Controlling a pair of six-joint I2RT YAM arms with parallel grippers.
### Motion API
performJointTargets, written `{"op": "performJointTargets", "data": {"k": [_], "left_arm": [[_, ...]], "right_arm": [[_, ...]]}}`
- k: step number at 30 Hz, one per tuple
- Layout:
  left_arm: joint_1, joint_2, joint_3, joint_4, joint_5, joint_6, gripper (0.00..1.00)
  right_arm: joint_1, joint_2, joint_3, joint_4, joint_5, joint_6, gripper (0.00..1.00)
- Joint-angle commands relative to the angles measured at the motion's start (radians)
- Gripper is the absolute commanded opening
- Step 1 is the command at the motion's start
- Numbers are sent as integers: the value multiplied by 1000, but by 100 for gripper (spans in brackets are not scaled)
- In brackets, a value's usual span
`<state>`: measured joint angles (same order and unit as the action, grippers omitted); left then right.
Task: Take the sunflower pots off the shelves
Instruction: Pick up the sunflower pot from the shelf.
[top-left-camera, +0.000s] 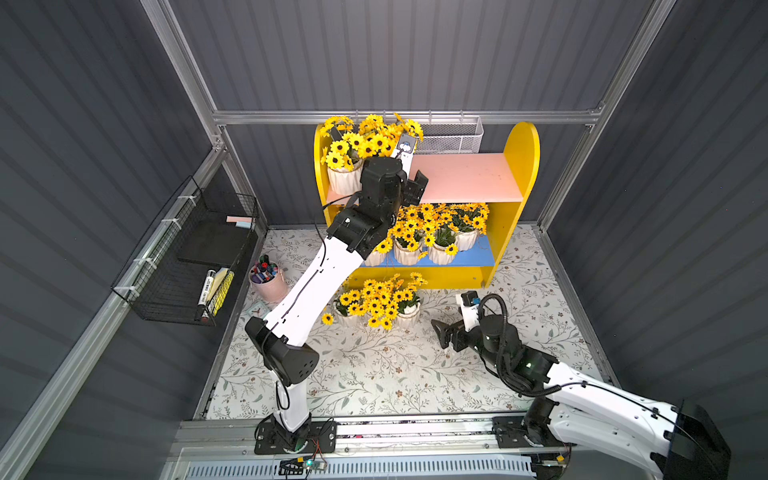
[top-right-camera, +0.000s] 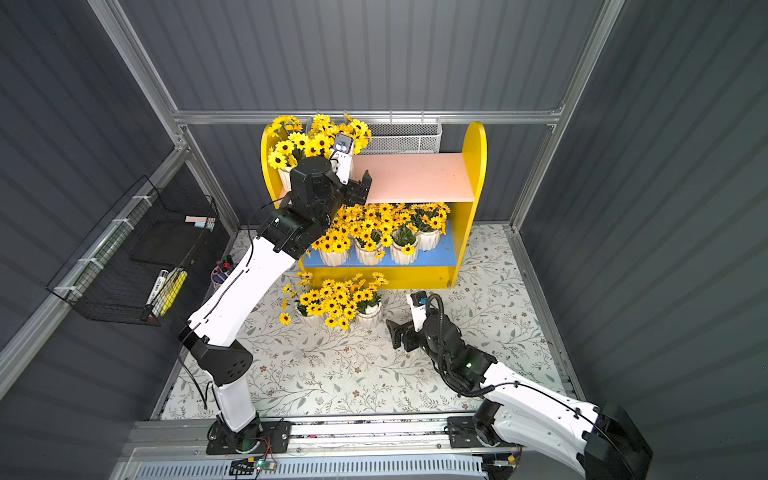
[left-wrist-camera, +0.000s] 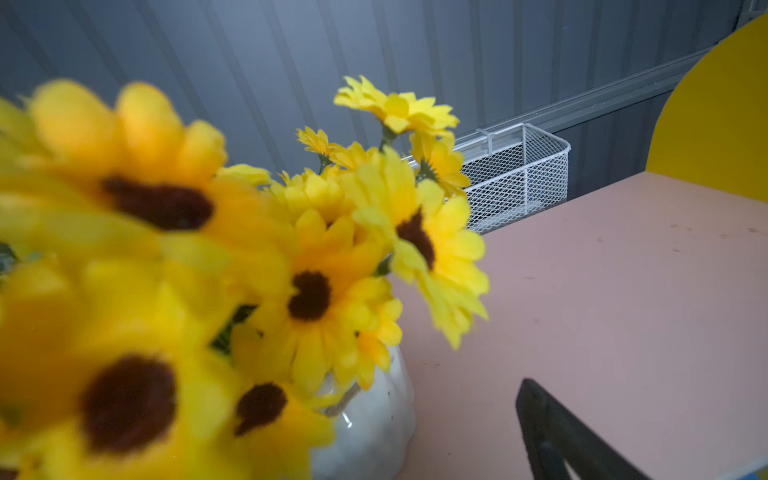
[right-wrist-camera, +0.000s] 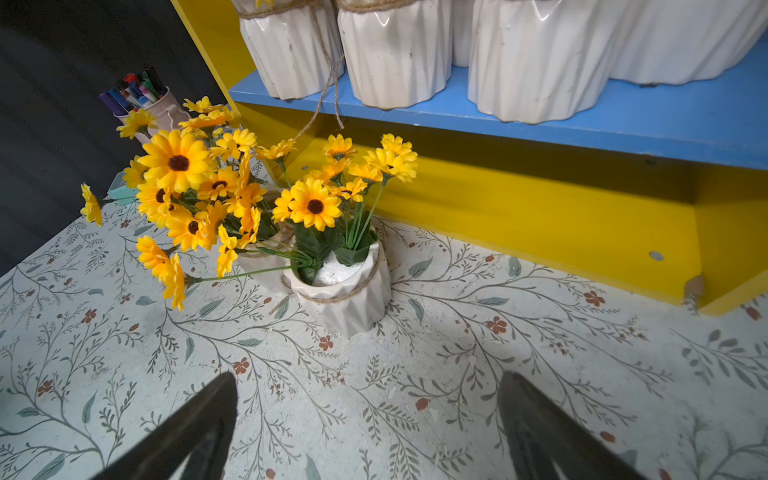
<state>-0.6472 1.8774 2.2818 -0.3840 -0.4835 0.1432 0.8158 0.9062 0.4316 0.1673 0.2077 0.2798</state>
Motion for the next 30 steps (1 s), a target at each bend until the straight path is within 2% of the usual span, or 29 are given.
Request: {"op": "performJointTargets", "data": {"k": [1, 7, 12, 30], "left_arm": [[14, 22, 68, -54, -15, -4, 99], [47, 38, 95, -98, 16, -38, 100], [107, 60, 129, -146, 139, -108, 99], [114, 78, 145, -138, 407, -77, 99]], "right_arm": [[-4, -21, -15, 0, -6, -1, 99], [-6, -35, -19, -4, -6, -2, 99], [-6, -32, -19, -5, -11, -1, 99], [-9, 0, -13, 6, -24, -1, 99]]}}
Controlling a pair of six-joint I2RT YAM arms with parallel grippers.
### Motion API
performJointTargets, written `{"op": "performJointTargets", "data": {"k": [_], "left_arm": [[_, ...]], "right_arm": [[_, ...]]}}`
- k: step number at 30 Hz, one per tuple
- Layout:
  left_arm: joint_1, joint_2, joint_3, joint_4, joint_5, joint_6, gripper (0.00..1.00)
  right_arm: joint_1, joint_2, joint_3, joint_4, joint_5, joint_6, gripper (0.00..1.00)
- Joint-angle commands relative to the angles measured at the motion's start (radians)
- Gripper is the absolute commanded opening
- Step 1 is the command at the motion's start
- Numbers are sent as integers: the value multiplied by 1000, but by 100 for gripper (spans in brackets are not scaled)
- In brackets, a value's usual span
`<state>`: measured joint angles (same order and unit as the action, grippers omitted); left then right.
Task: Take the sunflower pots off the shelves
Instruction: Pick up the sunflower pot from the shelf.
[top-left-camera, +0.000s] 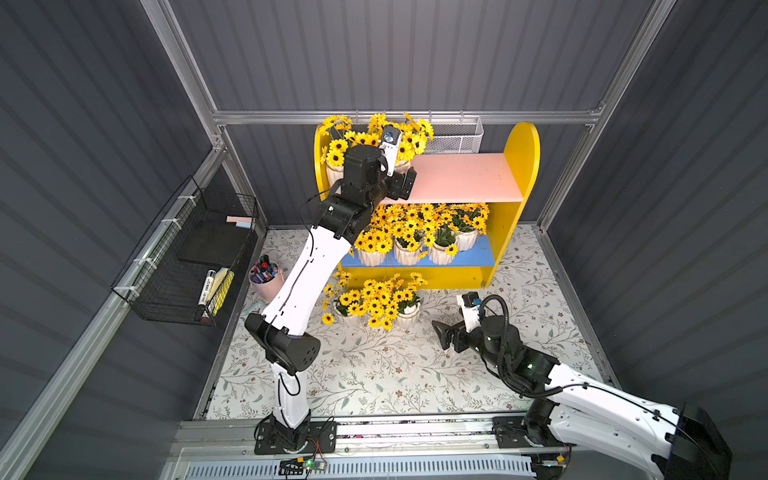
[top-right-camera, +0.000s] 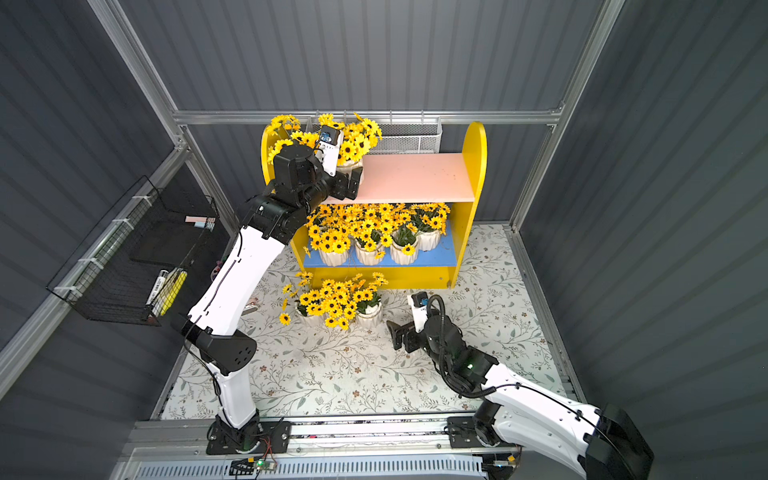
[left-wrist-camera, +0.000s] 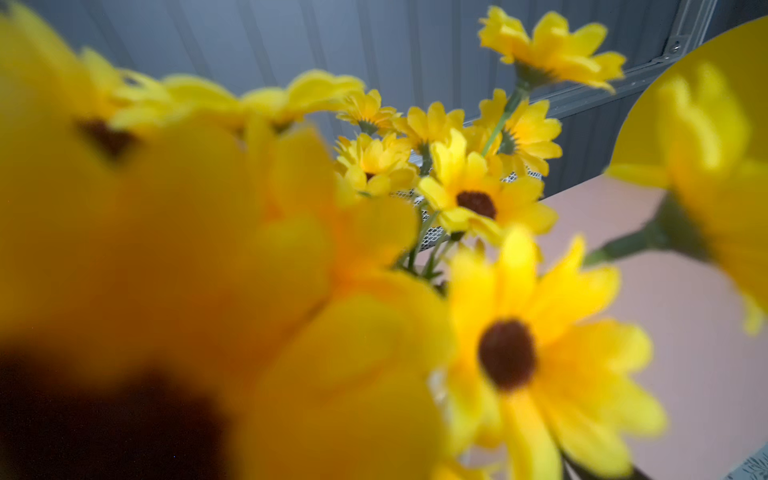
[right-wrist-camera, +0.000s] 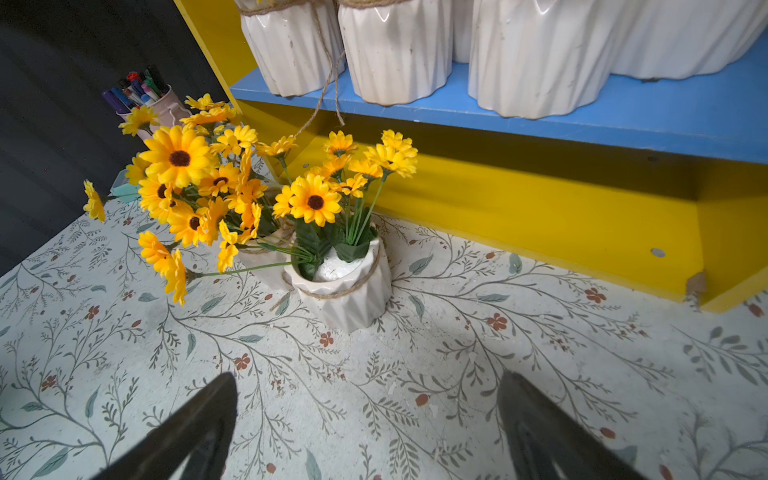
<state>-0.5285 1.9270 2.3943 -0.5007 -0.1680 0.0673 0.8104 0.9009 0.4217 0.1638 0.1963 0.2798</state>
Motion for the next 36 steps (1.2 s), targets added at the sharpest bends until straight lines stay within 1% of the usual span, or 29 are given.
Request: {"op": "performJointTargets", "data": {"k": [1, 5, 8, 10, 12, 14, 16, 19, 21, 23, 25, 28, 32, 36], "left_arm": [[-5, 30, 34, -24, 100, -4, 100], [-7, 40, 40, -30, 153, -12, 100], [-10, 39, 39, -36, 159, -3, 99], [-9, 30, 27, -44, 162, 1, 99], [-2, 11, -13, -29, 160, -23, 100], [16, 4, -30, -16, 200, -41, 99], [31, 18, -9, -23, 242, -49, 100], [45, 62, 67, -66, 291, -60, 100], [51, 82, 97, -79, 294, -77, 99], [60, 82, 83, -62, 292, -105, 99], [70, 84, 78, -45, 327, -132, 99], [71, 112, 124, -65, 319, -154, 99], [76, 107, 88, -12, 340, -195, 100], [76, 137, 120, -17, 318, -201, 99]], "right_arm": [[-3, 6, -3, 11, -13, -2, 99], [-4, 13, -3, 13, -8, -5, 99], [-5, 15, -3, 12, -9, -7, 99], [-7, 15, -3, 11, -6, -8, 99], [-8, 12, -3, 11, -7, -8, 99], [-9, 9, -5, 13, -9, -10, 99], [-11, 7, -4, 12, -11, -12, 99], [-12, 0, -6, 11, -14, -13, 99], [-14, -6, -9, 11, -13, -13, 99], [-14, -11, -12, 10, -12, -13, 99], [-16, -18, -15, 9, -13, -15, 99], [-17, -23, -14, 3, -11, -17, 99], [-19, -22, -18, 15, -19, -16, 99], [-19, -22, -18, 14, -24, -12, 99]]}}
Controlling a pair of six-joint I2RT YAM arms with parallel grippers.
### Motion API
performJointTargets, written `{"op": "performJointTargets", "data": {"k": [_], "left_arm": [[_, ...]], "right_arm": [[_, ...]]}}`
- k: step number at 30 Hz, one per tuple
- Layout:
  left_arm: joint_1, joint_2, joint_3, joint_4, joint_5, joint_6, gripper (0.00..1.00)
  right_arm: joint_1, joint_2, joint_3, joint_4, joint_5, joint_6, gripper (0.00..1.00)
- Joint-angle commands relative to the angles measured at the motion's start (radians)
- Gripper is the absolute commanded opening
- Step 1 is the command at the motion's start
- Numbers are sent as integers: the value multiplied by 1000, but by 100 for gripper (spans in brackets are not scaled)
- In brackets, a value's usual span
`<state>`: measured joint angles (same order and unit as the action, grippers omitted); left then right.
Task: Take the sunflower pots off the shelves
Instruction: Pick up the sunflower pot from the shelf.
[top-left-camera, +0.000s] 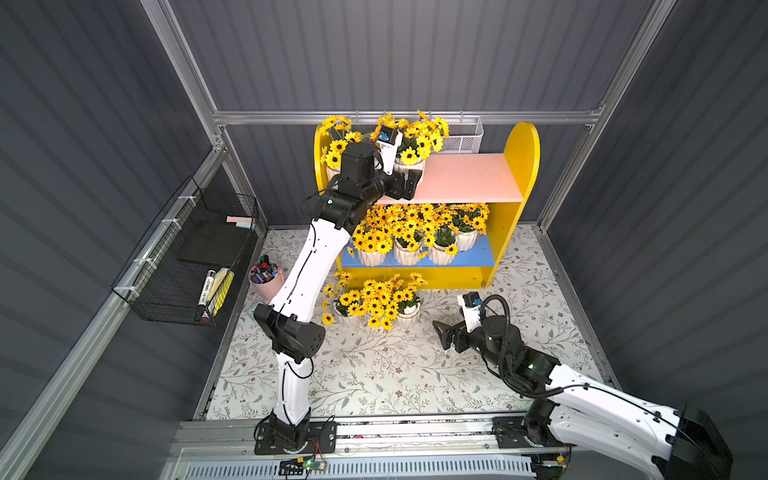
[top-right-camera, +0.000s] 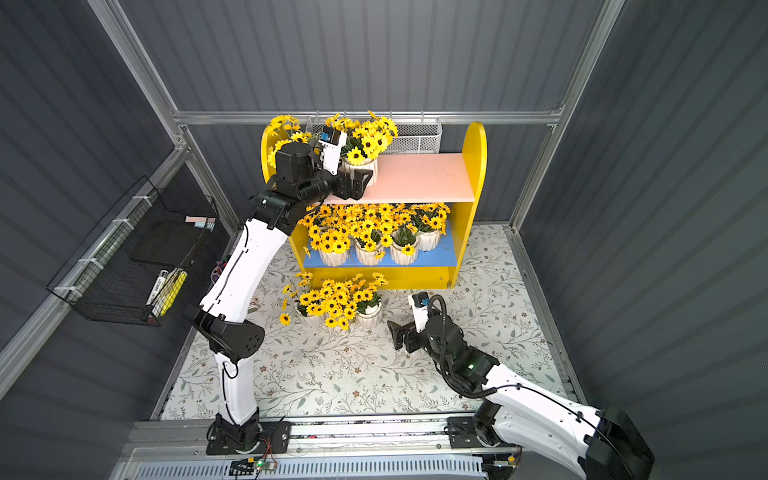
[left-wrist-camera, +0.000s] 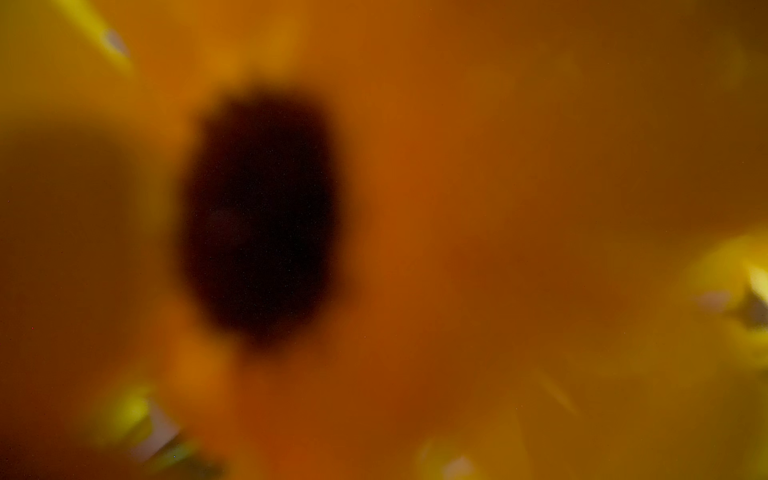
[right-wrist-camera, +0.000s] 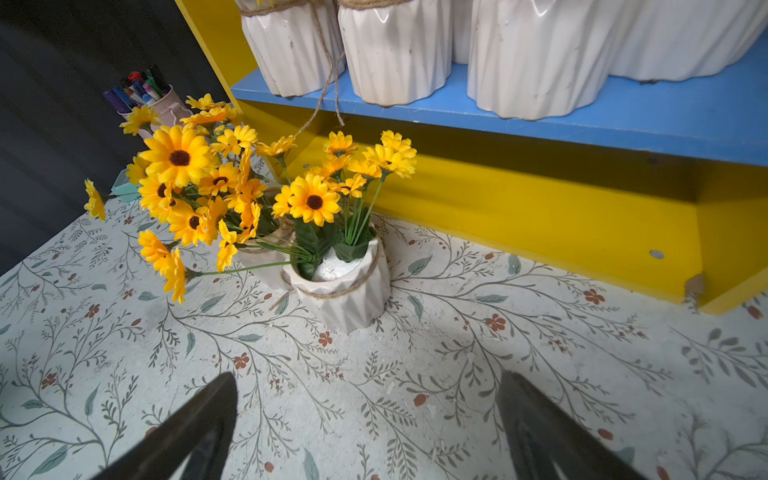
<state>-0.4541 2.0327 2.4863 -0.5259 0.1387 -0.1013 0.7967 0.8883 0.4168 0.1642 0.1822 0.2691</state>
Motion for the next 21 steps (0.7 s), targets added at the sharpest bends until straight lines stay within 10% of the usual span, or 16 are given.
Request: {"op": "performJointTargets", "data": {"k": [1, 21], "left_arm": [[2, 34, 27, 15, 11, -32, 99], [-11, 52, -91, 233, -9, -26, 100]], "right_arm": [[-5, -11, -15, 14, -10, -2, 99], [-16, -9, -16, 17, -15, -8, 99]]}}
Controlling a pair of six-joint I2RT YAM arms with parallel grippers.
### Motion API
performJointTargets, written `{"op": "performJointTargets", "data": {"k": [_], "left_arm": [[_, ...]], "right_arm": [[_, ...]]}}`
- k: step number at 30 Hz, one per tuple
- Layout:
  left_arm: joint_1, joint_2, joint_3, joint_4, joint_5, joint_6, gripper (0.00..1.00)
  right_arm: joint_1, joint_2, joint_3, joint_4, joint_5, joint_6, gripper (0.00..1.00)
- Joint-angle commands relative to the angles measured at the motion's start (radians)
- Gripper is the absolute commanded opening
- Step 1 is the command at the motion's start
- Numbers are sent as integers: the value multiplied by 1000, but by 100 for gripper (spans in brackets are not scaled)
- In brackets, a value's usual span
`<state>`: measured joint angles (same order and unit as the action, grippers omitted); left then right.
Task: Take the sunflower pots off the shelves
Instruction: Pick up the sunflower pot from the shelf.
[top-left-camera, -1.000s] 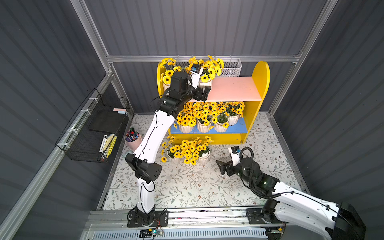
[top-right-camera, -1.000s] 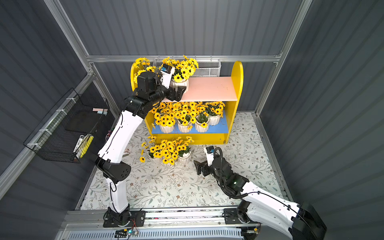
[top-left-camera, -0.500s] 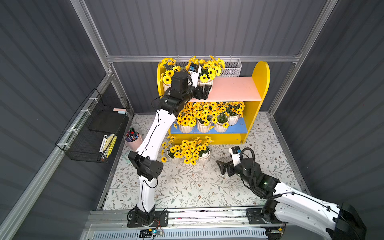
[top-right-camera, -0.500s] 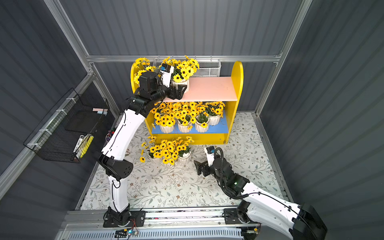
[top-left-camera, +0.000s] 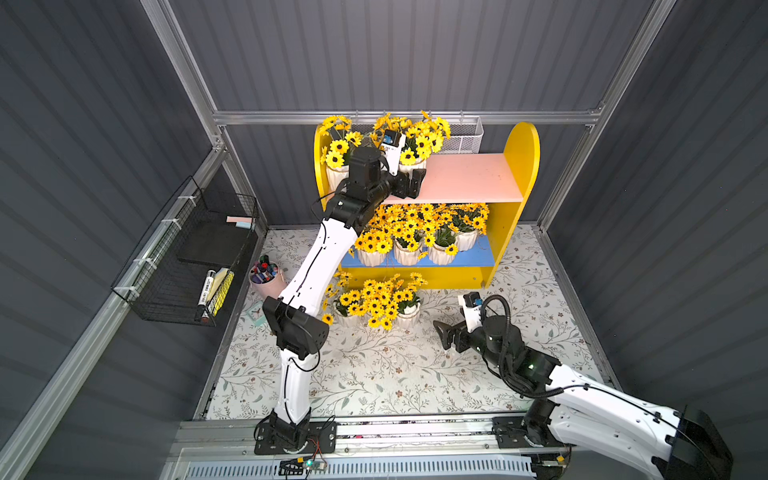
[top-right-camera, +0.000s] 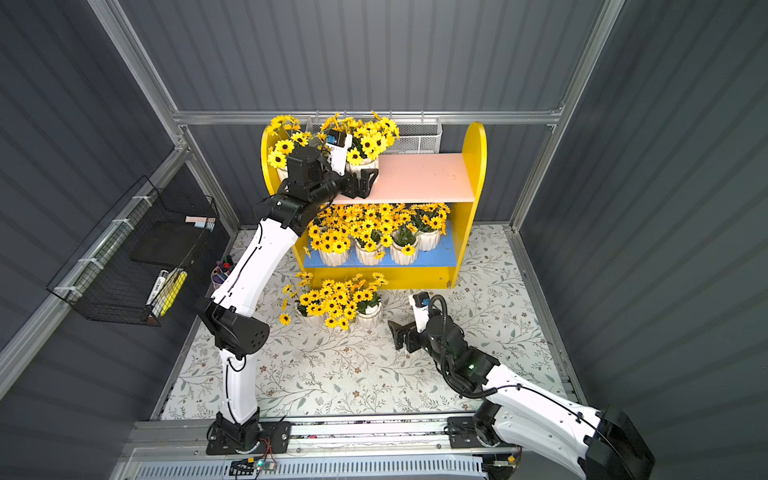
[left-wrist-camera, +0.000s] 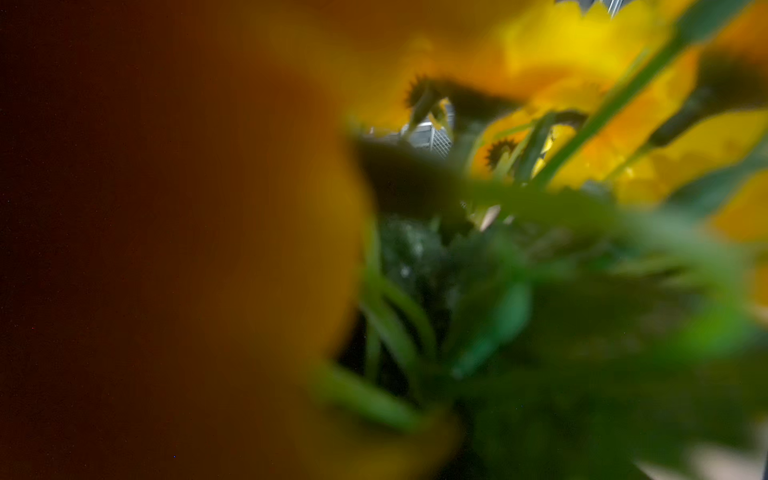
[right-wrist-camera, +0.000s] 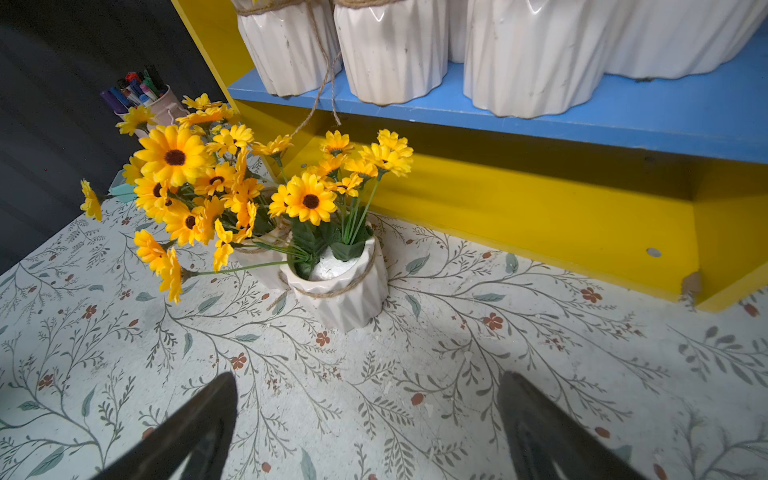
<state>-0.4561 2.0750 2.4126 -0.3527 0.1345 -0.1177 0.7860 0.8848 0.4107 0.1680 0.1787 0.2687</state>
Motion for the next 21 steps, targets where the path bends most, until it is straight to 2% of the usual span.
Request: {"op": "performJointTargets", "data": {"k": [1, 12, 15, 21], "left_arm": [[-13, 14, -17, 66, -9, -9, 100], [-24, 4, -94, 184, -39, 0, 99], [-27, -4, -115, 199, -42, 6, 94], [-32, -36, -157, 222, -39, 20, 75]], "right_arm": [[-7, -7, -10, 13, -12, -7, 99], [-13, -18, -15, 6, -24, -8, 99], [-13, -28, -18, 2, -22, -8, 99], [-14, -29, -19, 5, -21, -5, 99]]}}
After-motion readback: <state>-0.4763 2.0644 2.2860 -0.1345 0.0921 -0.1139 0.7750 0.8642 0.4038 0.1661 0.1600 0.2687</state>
